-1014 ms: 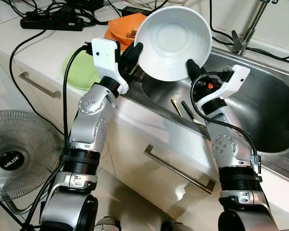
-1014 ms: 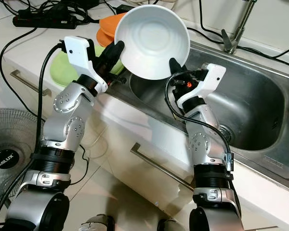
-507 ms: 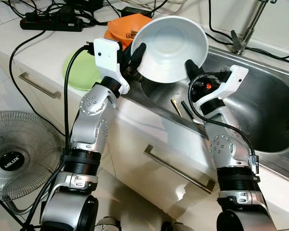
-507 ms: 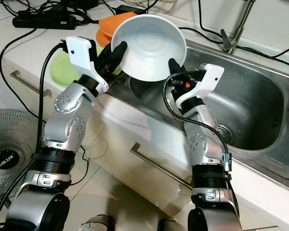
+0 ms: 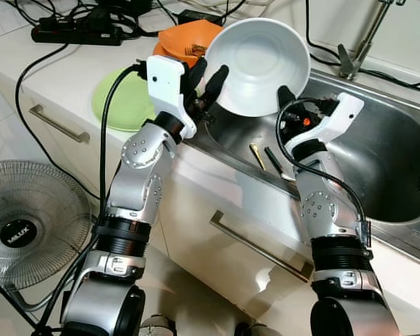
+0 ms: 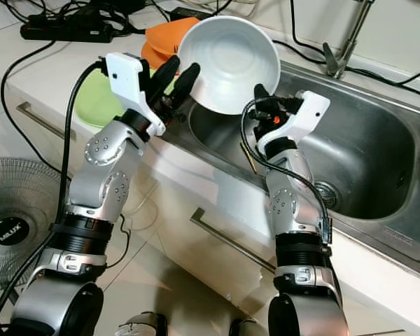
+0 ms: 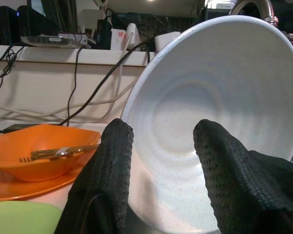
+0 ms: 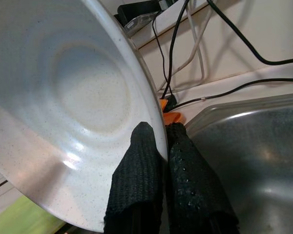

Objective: Kitchen organization

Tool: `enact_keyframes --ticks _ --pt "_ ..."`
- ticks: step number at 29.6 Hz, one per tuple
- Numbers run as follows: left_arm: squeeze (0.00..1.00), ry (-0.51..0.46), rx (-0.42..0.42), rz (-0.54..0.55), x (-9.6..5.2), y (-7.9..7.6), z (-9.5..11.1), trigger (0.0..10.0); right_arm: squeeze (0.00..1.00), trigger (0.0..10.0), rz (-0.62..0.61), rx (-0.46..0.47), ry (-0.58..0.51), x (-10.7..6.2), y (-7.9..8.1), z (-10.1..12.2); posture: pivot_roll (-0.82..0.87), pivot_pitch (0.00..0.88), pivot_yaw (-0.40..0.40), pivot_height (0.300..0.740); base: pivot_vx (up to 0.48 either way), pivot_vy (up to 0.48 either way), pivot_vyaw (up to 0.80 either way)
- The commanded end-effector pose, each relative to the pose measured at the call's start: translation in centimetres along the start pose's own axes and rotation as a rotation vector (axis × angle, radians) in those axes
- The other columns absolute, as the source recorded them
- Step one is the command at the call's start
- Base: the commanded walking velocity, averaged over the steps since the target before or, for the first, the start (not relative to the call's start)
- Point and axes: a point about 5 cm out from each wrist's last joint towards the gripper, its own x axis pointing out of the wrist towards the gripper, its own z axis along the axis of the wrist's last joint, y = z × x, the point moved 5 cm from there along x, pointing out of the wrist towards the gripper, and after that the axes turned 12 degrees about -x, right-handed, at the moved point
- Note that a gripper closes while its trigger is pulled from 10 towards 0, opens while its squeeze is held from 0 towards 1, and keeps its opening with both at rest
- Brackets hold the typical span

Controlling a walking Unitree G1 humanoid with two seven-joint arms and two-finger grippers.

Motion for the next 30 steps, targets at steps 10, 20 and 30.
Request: enact_keyframes --ticks 10,20,30 --pt "1.0 0.002 0.003 -0.023 0.1 -0.5 0.1 10.0 0.0 0.0 0.005 -0.005 -0.045 0.4 0.2 1.2 0.07 0.073 0.002 0.74 0.0 0.0 0.0" --pt "1.0 0.002 0.003 -0.023 0.1 -0.5 0.1 10.0 0.0 0.0 0.005 -0.005 -0.045 0.4 0.2 1.2 0.07 0.073 0.002 0.74 0.0 0.0 0.0" --pt "0.0 0.013 0.007 0.067 -0.6 0.9 -0.1 10.0 0.0 10.0 -0.364 -0.335 -0.032 2.5 -7.6 4.3 0.08 0.074 -0.01 0.74 0.0 0.0 0.0"
